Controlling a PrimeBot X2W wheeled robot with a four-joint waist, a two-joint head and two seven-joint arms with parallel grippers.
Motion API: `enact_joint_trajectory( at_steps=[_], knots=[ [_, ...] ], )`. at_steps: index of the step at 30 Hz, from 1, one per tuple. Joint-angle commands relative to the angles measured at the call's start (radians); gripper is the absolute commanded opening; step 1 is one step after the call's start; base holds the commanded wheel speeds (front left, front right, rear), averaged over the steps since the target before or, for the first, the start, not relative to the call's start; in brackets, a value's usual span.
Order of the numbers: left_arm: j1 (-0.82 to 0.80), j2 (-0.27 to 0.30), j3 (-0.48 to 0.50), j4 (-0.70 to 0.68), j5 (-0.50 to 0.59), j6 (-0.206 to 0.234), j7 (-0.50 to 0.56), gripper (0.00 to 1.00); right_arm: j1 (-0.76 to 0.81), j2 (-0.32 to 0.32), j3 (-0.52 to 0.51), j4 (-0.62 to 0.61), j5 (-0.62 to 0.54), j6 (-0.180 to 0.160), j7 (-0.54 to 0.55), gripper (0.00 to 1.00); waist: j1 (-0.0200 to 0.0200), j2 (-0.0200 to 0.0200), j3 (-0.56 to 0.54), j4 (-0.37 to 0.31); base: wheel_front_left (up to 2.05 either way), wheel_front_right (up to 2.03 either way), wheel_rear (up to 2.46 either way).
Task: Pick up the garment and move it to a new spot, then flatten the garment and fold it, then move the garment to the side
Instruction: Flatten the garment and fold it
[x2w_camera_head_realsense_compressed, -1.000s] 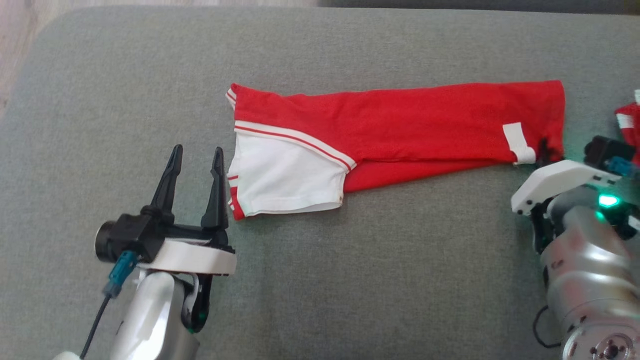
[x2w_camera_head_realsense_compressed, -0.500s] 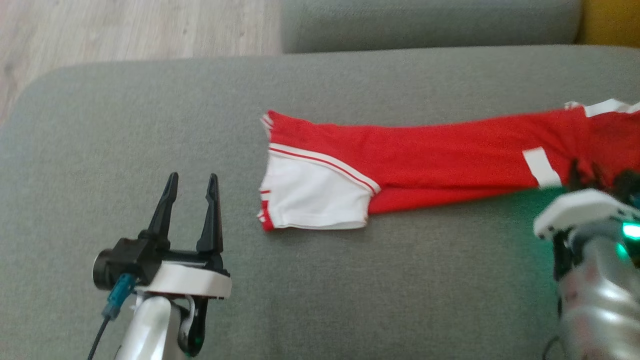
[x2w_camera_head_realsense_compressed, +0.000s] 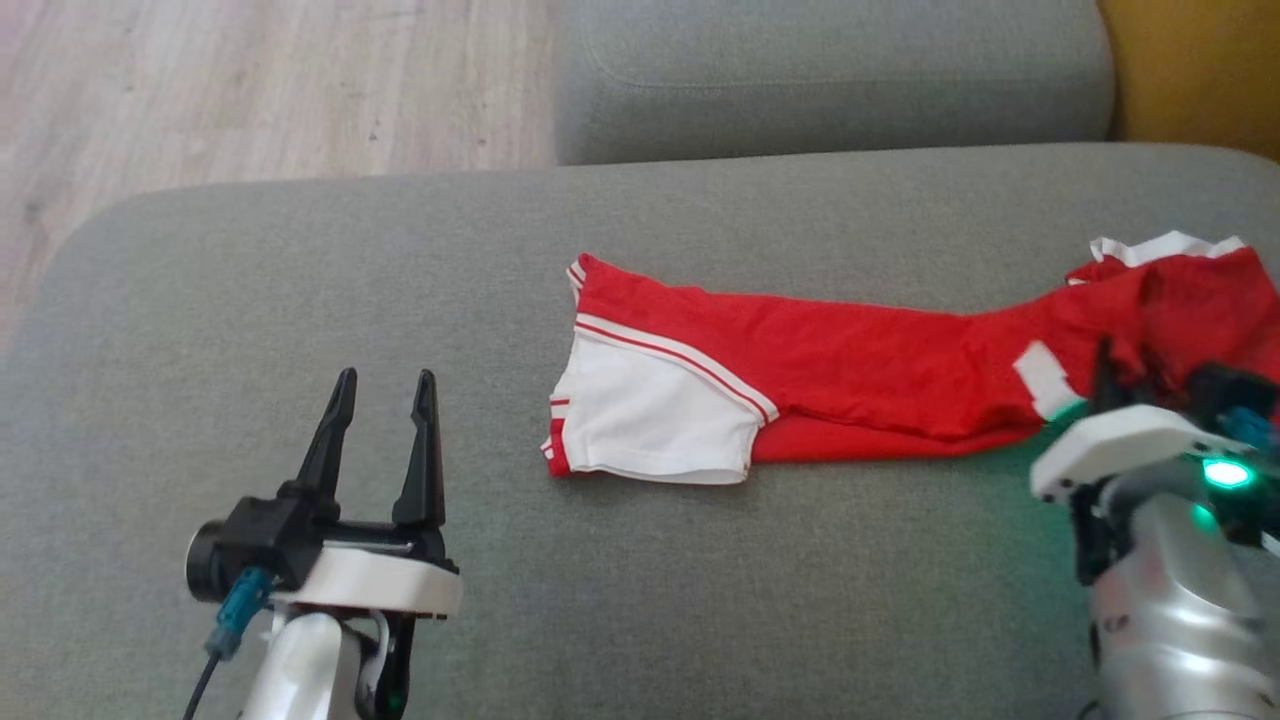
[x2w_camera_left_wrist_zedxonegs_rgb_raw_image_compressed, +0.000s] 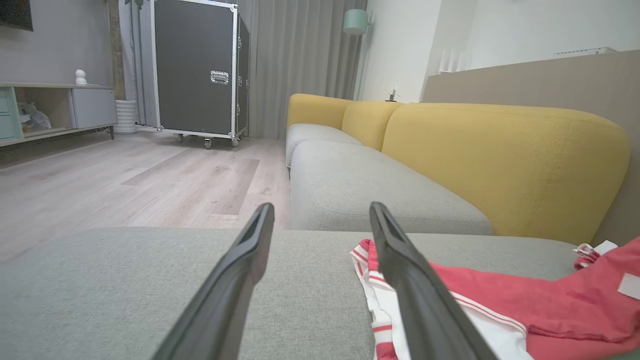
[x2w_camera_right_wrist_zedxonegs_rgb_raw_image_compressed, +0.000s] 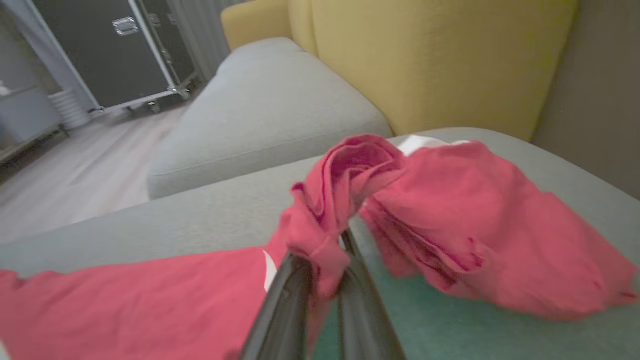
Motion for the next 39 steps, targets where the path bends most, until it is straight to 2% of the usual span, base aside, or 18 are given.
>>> enact_joint_trajectory(
  at_steps=[1, 8, 13, 24, 33, 39],
  knots=[
    [-0.011, 0.007, 0.04, -0.034, 0.013, 0.001, -0.005, 1.0, -0.047, -0.001, 0.139, -0.043, 0.077, 0.003, -0.014, 0.0, 0.0001, 0.0, -0.02, 0.016, 0.0, 0.0, 0.0],
    [0.005, 0.007, 0.047, -0.033, 0.02, 0.001, -0.005, 1.0, -0.022, -0.001, 0.5, -0.111, 0.339, 0.003, -0.014, 0.0, 0.0001, 0.0, -0.048, 0.053, 0.0, 0.0, 0.0],
    [0.007, 0.007, 0.046, -0.03, 0.026, 0.0, -0.005, 1.0, -0.021, -0.001, 0.674, -0.143, 0.466, 0.003, -0.014, 0.0, 0.0001, 0.0, -0.059, 0.097, 0.0, 0.0, 0.0],
    [-0.001, 0.007, 0.021, -0.015, 0.034, -0.004, -0.005, 1.0, -0.026, -0.001, 0.859, -0.116, 0.61, 0.003, -0.014, 0.0, 0.0001, 0.0, -0.068, 0.213, 0.0, 0.0, 0.0],
    [-0.018, 0.007, -0.001, -0.01, 0.035, -0.007, -0.005, 1.0, -0.053, -0.001, 1.003, -0.056, 0.686, 0.003, -0.014, 0.0, 0.0001, 0.0, -0.035, 0.273, 0.0, 0.0, 0.0],
    [-0.033, 0.007, -0.028, -0.006, 0.023, -0.005, -0.005, 1.0, -0.078, -0.001, 1.055, -0.009, 0.722, 0.003, -0.014, 0.0, 0.0001, 0.0, -0.009, 0.306, 0.0, 0.0, 0.0]
  ],
)
